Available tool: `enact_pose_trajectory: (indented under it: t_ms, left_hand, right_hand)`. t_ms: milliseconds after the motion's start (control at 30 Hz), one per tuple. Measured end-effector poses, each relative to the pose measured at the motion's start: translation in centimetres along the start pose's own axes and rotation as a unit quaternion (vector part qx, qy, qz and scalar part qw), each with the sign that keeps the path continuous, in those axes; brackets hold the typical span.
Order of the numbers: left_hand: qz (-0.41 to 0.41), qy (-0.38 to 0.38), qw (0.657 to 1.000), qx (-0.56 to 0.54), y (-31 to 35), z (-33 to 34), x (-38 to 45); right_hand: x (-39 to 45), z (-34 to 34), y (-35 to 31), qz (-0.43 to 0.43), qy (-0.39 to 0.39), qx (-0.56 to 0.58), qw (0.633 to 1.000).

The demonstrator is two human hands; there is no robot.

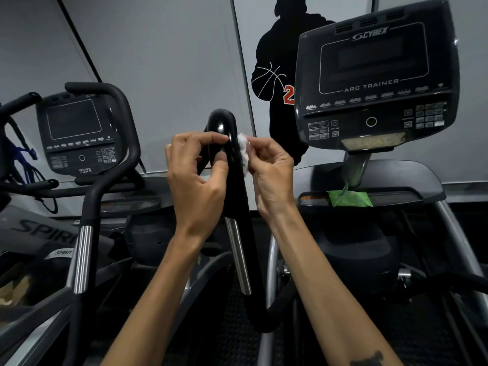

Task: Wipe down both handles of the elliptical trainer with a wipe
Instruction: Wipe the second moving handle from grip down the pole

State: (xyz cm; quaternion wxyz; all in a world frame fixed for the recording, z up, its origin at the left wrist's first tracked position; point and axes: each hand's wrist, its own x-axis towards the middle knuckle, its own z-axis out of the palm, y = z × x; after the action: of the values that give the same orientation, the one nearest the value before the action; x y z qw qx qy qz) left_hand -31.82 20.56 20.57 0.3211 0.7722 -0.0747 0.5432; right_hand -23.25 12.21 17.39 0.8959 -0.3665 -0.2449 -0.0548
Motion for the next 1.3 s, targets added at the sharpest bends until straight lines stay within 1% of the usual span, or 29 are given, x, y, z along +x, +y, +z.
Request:
enact_pose_trajectory:
  t_ms: [100,200,267,367,467,533,600,667,733,767,867,933,967,1000,1067,1133,1167,1233,1300]
  left_hand:
    - [0.041,-0.029,0.998,0.032,-0.4,-0.6,-0.1]
    - [0.061,-0.041,0.996,0.047,-0.5,-0.6,0.2]
    - [0.059,-0.034,0.997,0.044,-0.3,-0.4,0.4]
    - [0.063,-0.042,0.996,0.041,0.0,-0.3,0.6]
    - [0.097,-0.071,0.992,0.048,-0.4,-1.0,0.3]
    - [0.092,-0.076,0.992,0.027,-0.6,-1.4,0.4]
    - [0.079,-0.072,0.994,0.01,-0.7,-1.6,0.6]
    - [0.065,-0.063,0.996,-0.003,-0.6,-1.5,0.7]
    - [0.049,-0.06,0.997,-0.017,-0.6,-1.5,0.6]
    - [0.044,-0.064,0.997,-0.023,-0.7,-1.6,0.5]
    - [0.031,-0.07,0.996,-0.043,-1.0,-1.7,0.1]
    - [0.024,-0.062,0.996,-0.053,-1.0,-1.6,-0.1]
    - [0.022,-0.058,0.997,-0.053,-0.9,-1.6,-0.1]
    - [0.021,-0.056,0.997,-0.049,-0.8,-1.4,-0.1]
    - [0.021,-0.053,0.998,-0.041,-0.6,-1.2,0.0]
    - [0.025,-0.054,0.997,-0.039,-0.3,-1.1,0.0]
    - [0.029,-0.059,0.997,-0.04,-0.2,-1.1,0.0]
    - [0.036,-0.063,0.997,-0.038,-0.2,-1.4,-0.2]
    - [0.036,-0.06,0.997,-0.031,-0.5,-1.7,-0.3]
  right_hand:
    - [-2.8,-2.9,0.9,0.018,-0.042,-0.066,0.997]
    - [-4.1,-4.1,0.9,0.055,-0.042,-0.076,0.995]
    - [-2.8,-2.7,0.4,0.031,-0.025,-0.074,0.996]
    - [-2.0,-0.5,-0.5,-0.028,0.022,-0.066,0.997]
    - [-4.7,-1.9,0.9,-0.082,0.039,-0.138,0.986]
    - [-6.2,-2.5,1.5,-0.089,0.049,-0.169,0.98]
    - [-4.8,-1.6,1.0,-0.094,0.068,-0.177,0.977]
    - [-2.3,0.4,-0.4,-0.122,0.082,-0.181,0.973]
    - [-0.5,2.2,-1.7,-0.16,0.089,-0.223,0.957]
    - [-0.4,2.5,-2.0,-0.182,0.095,-0.262,0.943]
    - [-3.4,1.4,-1.5,-0.259,0.079,-0.38,0.884]
    - [-5.7,0.5,-0.9,-0.277,0.068,-0.415,0.864]
    - [-5.8,0.4,-0.8,-0.277,0.068,-0.413,0.865]
    - [-5.1,0.6,-0.9,-0.269,0.074,-0.398,0.874]
    - [-2.6,1.4,-1.3,-0.233,0.1,-0.345,0.904]
    - [-1.1,1.9,-1.7,-0.198,0.095,-0.286,0.933]
    - [-1.3,1.6,-1.5,-0.194,0.084,-0.273,0.939]
    - [-3.5,-0.4,-0.3,-0.189,0.058,-0.282,0.939]
    - [-6.7,-2.4,1.3,-0.159,0.041,-0.289,0.943]
